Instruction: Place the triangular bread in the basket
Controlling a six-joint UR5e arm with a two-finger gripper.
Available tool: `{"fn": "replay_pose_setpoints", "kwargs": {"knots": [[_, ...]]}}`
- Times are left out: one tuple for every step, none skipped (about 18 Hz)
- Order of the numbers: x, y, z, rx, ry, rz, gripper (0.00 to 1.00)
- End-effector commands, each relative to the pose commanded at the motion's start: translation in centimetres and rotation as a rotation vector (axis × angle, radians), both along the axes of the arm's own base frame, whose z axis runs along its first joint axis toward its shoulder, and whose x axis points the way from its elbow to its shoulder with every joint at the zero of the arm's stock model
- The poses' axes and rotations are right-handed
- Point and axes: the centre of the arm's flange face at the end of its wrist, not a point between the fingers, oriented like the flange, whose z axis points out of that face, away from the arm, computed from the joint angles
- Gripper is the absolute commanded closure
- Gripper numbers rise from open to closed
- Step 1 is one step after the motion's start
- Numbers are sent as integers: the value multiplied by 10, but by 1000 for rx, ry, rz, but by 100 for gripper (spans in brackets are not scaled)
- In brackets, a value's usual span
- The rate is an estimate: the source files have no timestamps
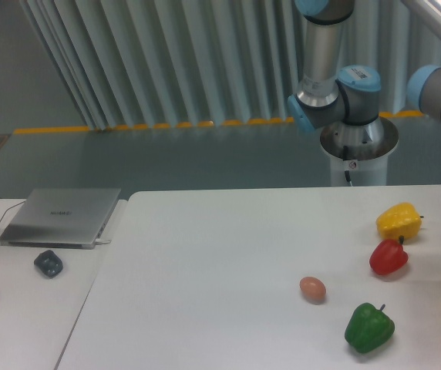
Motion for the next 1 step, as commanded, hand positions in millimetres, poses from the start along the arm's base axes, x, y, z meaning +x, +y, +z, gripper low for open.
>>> {"fn": "replay_pose_setpoints", "kwargs": {"knots": [[0, -1, 0, 0, 0, 2, 0]]}}
